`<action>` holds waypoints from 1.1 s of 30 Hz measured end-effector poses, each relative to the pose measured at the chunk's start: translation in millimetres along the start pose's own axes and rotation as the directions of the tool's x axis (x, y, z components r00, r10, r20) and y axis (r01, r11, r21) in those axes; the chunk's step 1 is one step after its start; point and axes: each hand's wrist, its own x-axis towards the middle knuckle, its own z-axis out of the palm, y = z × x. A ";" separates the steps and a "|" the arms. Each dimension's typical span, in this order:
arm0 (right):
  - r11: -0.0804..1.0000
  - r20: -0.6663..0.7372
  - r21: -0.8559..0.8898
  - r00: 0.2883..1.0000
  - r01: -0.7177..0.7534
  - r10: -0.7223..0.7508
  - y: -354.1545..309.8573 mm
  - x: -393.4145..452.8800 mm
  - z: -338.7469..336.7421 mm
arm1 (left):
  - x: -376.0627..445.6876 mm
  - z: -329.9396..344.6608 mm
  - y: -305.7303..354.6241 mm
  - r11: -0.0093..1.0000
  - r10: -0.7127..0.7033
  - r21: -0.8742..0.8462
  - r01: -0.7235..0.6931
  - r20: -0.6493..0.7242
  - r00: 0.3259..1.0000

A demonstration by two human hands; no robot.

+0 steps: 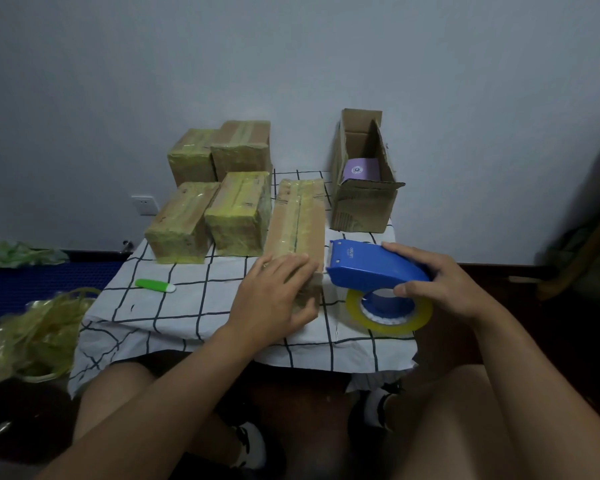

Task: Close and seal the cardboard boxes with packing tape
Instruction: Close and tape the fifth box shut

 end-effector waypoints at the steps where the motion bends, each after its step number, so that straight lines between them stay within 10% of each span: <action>1: 1.000 -0.005 0.000 1.000 -0.008 0.008 1.6 -3.7 -7.2 | -0.1 -0.2 0.9 1.000 -0.008 -0.006 0.008 -0.004 1.000; 18: 0.855 0.244 -0.519 0.959 0.003 0.144 -79.1 50.4 -24.4 | 5.2 -13.6 9.5 0.999 -0.053 0.008 0.052 0.121 0.991; 21: 0.674 0.274 -0.739 0.925 0.027 0.263 -80.9 56.1 -16.7 | 6.4 -15.7 9.8 0.998 -0.059 0.003 0.059 0.119 0.991; 28: 0.837 -0.131 -0.532 0.989 -0.124 0.064 -58.1 34.4 -22.3 | 18.8 -26.8 14.7 0.985 -0.138 -0.085 0.151 0.142 0.980; 33: 0.973 -0.526 -0.185 0.850 -0.141 0.023 -31.6 42.5 25.7 | 30.5 -12.8 28.1 0.948 -0.308 -0.075 0.308 0.008 0.951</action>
